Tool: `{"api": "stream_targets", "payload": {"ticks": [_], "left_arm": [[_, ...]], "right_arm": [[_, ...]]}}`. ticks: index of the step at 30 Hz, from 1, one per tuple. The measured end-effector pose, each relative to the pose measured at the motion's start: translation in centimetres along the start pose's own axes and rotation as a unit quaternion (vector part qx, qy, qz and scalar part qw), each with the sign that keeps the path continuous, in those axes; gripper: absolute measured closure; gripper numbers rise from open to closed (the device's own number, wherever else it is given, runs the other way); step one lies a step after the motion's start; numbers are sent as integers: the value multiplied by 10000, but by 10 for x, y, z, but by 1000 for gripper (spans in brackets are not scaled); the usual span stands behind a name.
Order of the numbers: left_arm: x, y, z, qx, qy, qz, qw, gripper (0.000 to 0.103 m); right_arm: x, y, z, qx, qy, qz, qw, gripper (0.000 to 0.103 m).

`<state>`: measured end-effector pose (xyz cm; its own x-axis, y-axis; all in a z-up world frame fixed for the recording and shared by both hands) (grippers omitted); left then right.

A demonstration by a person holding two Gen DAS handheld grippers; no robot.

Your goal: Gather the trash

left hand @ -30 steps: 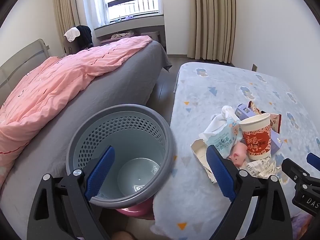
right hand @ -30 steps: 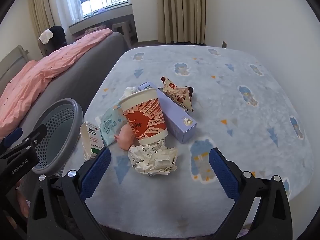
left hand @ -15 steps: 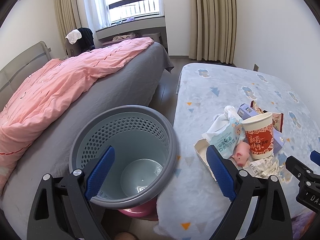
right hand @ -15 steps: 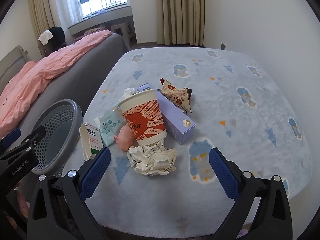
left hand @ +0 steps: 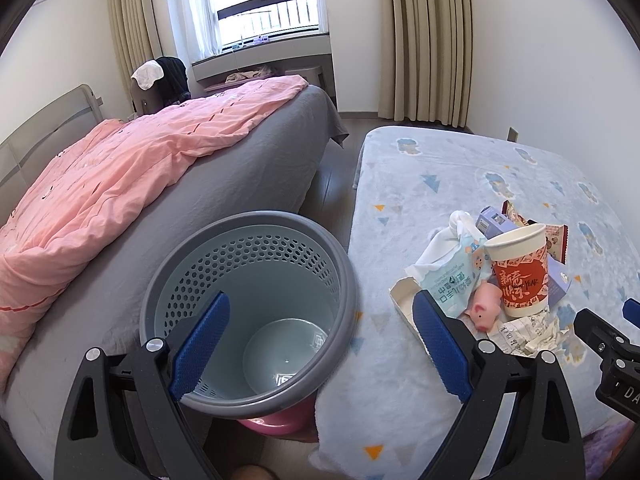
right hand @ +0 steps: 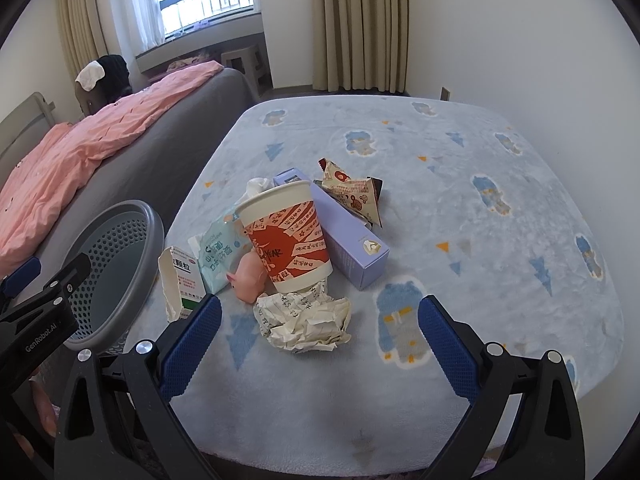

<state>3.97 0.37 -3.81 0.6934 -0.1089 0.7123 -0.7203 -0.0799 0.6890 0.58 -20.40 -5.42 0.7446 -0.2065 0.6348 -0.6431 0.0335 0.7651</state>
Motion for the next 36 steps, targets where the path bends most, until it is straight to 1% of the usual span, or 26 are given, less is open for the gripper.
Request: {"api": "stream_targets", "payload": {"ticks": [17,22,29,36], "left_arm": [[-1,0,0,3,-2,3,10000,15],[-1,0,0,4,-13,-2,10000,15],[-6,-2,-2,-23,-20,-20,10000,15],[-7,-5,0,-56,-46,-84,9999,15]], "right_arm": [[0,0,0,-5,3,8,10000,6],[2,1,7,-50,-20,2,10000,6],[-1,-4,22,-72,-177,-121,9997,6],[-7,-14,25,-162,-49,-254,9995,6]]}}
Point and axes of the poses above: each gripper's, at about its wrist camera, not at the fingertips, and y roughly against the way its jaws point, z to its right, x to its top, the point moved 6 cm from there along -y, roughly the way its jaws point, and after that the axes turned 2 degrees about x, right-handed, at the moved point
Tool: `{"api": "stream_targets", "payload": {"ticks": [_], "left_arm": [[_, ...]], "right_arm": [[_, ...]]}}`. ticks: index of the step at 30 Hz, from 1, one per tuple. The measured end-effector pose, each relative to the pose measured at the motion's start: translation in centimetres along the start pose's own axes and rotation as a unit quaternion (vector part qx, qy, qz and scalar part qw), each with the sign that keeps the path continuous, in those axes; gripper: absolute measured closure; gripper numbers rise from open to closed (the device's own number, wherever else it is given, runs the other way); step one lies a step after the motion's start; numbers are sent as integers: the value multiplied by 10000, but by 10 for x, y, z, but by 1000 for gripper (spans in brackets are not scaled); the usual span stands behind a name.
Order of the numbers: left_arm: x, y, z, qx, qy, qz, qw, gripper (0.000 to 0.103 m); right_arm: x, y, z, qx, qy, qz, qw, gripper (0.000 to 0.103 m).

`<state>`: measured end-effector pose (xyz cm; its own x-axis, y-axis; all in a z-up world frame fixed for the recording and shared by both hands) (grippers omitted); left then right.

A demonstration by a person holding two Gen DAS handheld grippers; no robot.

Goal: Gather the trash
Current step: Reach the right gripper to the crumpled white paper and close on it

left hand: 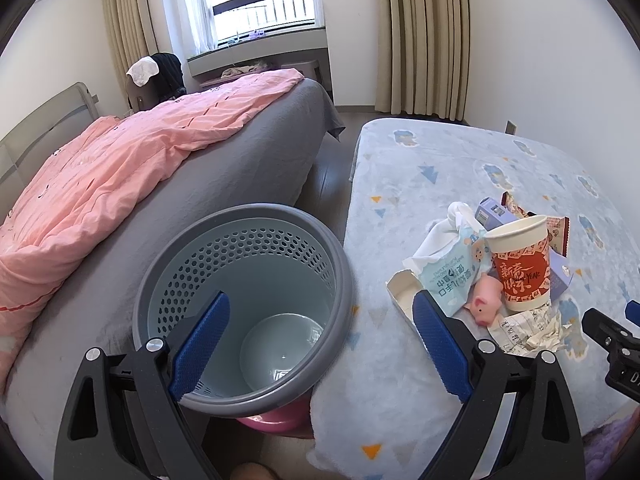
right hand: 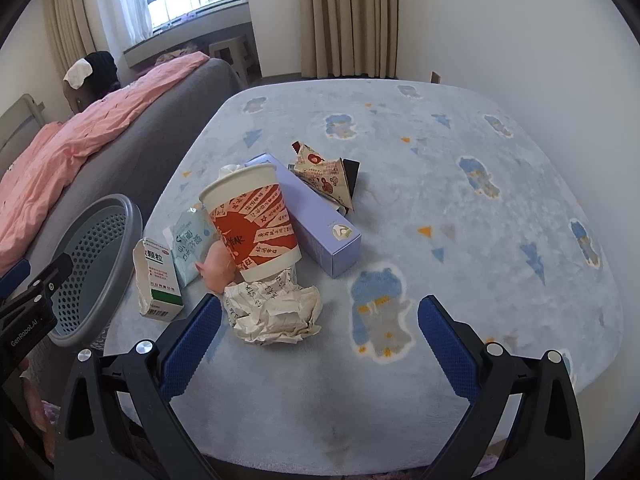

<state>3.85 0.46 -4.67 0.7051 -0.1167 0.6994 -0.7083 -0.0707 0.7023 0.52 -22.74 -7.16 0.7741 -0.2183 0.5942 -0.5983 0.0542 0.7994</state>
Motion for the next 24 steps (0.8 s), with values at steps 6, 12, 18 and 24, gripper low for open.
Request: {"api": "stream_targets", "payload": {"ticks": [6,12,18,24], "left_arm": [[-1,-6,-3,44,13,-102,9999,15],[0,-9,-7,98,43,-152,9998,15],[-1,-14,-12,110,104,-261,9995,15],[-3,-20,-11,86,97,-342,9993,15]], "right_arm": [[-8,-19,-7,59,102,-221,9997,6],[-12,-41,-21,167,194,-402,9989,6],[-13,-61,-31,113,309,-499,9982,6],[-14,-75,-36,38,331,-576,9978,7]]}}
Point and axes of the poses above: each gripper's, at about its wrist camera, not at the fingertips, and y roughly against the way its jaws point, z to its right, x to its top, the point moved 6 cm from there along -y, roughly the way its jaws point, and after that the axes turned 2 degrees about x, right-handed, at the moved point
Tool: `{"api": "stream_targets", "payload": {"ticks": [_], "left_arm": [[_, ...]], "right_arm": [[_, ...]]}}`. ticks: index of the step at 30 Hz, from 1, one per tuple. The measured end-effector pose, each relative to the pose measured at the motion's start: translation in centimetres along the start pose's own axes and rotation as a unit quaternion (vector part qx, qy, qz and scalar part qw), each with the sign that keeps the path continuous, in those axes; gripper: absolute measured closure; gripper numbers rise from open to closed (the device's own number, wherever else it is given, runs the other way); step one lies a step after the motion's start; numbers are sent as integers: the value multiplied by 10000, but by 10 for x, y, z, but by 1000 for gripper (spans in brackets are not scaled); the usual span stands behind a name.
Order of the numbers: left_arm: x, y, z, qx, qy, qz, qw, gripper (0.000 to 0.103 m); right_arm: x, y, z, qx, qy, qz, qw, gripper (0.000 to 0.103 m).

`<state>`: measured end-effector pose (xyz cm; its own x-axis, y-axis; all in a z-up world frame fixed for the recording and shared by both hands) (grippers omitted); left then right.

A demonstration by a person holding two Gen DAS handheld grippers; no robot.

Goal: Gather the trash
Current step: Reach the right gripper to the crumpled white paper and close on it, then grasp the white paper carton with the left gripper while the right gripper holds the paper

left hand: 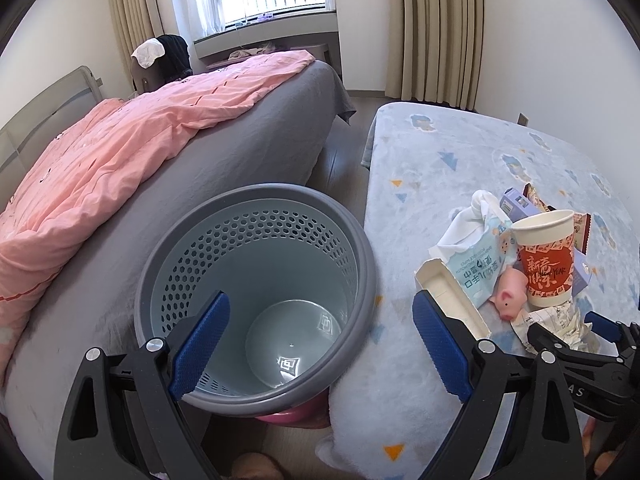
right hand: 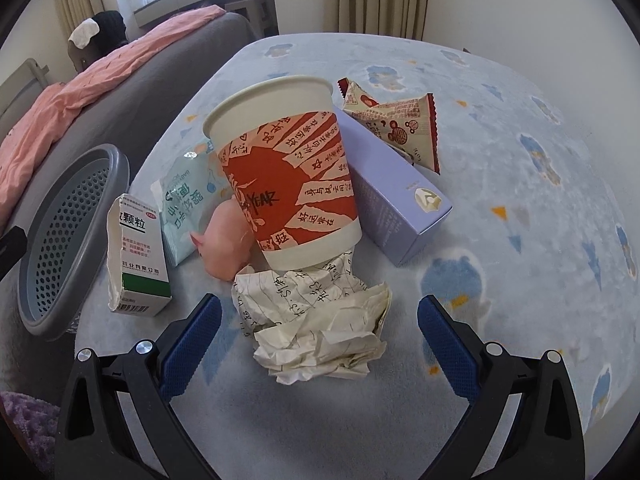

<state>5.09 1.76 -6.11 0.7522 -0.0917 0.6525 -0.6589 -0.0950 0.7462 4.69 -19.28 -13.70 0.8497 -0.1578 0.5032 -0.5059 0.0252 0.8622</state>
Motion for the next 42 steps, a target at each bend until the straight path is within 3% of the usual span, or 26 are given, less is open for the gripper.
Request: {"api": "stream_targets", "payload": {"ticks": [3,8,16,32,42], "left_arm": [[0,-1,1,-18,-16,5,10000,15],[-3,-5,3,-54,-43,-70,10000,15],[-4,-3,5,-93,-74,-55,9999,15],[-7,1,19,-305,-142,35,9994,15],[-11,-7,46,-701,-199,-149,9972,15]], "right_arm": [[0,-4,-1,-16,25,-41,10000,9],[-3,-9,-3,75,61,-145,9998,27],[-6,1,-5,-22,176,36,9998,40],[-11,45,17,363,-374,274,9983,42],[-11,61,35,450,-579,495,9961,42]]}}
Point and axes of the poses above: each gripper's, at about its wrist camera, not at the fingertips, and y roughly against the way its jaws point, z to its right, x to its top, the point moved 6 cm from there along -y, roughly the way its jaws point, and after that the axes turned 2 degrees about x, right-handed, at the moved point
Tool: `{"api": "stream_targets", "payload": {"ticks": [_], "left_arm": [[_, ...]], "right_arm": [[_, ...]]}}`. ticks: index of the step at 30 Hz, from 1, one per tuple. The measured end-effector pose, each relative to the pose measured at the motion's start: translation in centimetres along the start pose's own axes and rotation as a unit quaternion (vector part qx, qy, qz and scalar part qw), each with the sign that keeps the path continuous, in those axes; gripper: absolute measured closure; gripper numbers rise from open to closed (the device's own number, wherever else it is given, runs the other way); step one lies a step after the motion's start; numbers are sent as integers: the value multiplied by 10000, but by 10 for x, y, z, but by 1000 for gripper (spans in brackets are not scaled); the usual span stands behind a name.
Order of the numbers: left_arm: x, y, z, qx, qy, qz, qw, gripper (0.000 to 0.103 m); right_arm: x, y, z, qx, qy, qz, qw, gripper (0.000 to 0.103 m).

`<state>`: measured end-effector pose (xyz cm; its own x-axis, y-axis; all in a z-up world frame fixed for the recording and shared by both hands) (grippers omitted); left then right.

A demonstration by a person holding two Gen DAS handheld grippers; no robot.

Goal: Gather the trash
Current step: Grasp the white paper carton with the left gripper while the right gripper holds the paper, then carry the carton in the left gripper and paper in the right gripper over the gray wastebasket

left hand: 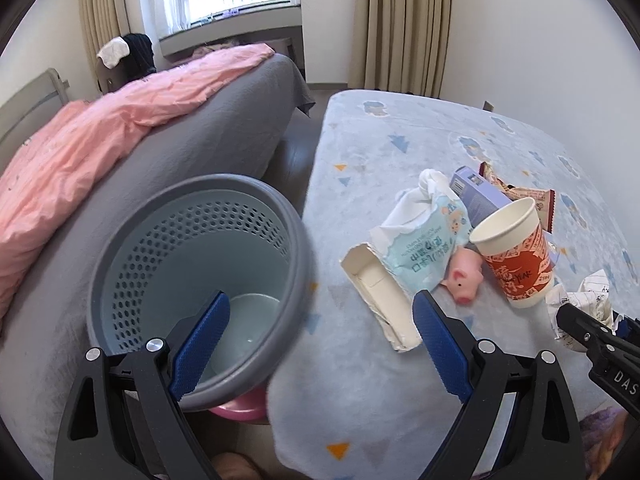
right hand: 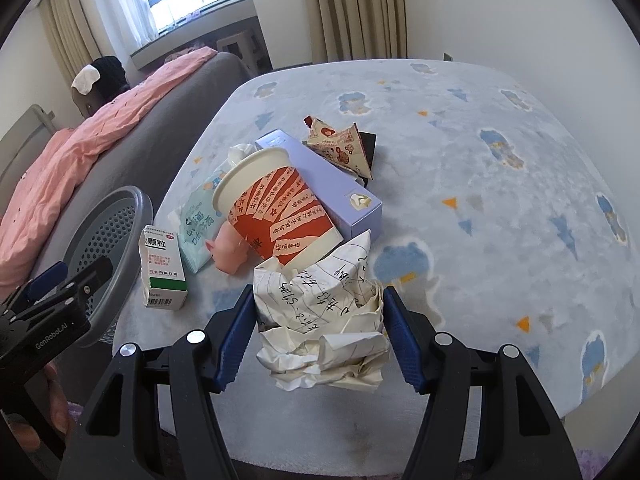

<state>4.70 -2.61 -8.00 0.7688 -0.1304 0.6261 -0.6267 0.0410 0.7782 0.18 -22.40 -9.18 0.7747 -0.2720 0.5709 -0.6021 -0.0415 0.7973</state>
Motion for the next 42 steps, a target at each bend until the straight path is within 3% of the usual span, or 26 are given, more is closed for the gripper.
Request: {"api": "stream_targets", "payload": {"ticks": [7,25,27,29,31,42], "left_arm": [[-1,-14,17,-309,83,-175,9993,15],[-8,-73,32,-344,307,-882,9950,16],[-8,-73,34,-409,285,-889,9948,28],[-9,-74,38,-538,229,-943,9938,52],[-9,-71,43,-656,178,-926,9934,60],[-6,-47,29,-624,100,-619,9961,70]], "right_arm": [[1,4,4,194,-78,40,9998,42],[7,9,5,564,-131,39,9983,42],[7,9,6,565,-139,42,9983,42],[6,9,7,565,-150,41,9983,42],[6,9,7,541,-142,35,9984,42],[5,4,0,425,-48,53,9991,42]]}}
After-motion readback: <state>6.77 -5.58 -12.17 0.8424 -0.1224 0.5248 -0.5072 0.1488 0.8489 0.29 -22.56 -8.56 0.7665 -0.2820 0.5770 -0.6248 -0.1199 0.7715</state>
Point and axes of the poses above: each gripper's, at about its wrist camera, not at the fingertips, and y roughly against the way its jaws point, z to its right, x to its top, the point moved 6 cm from there along -y, roughly the way its jaws point, and after that the axes turned 2 degrees about x, right-handed, at the moved point
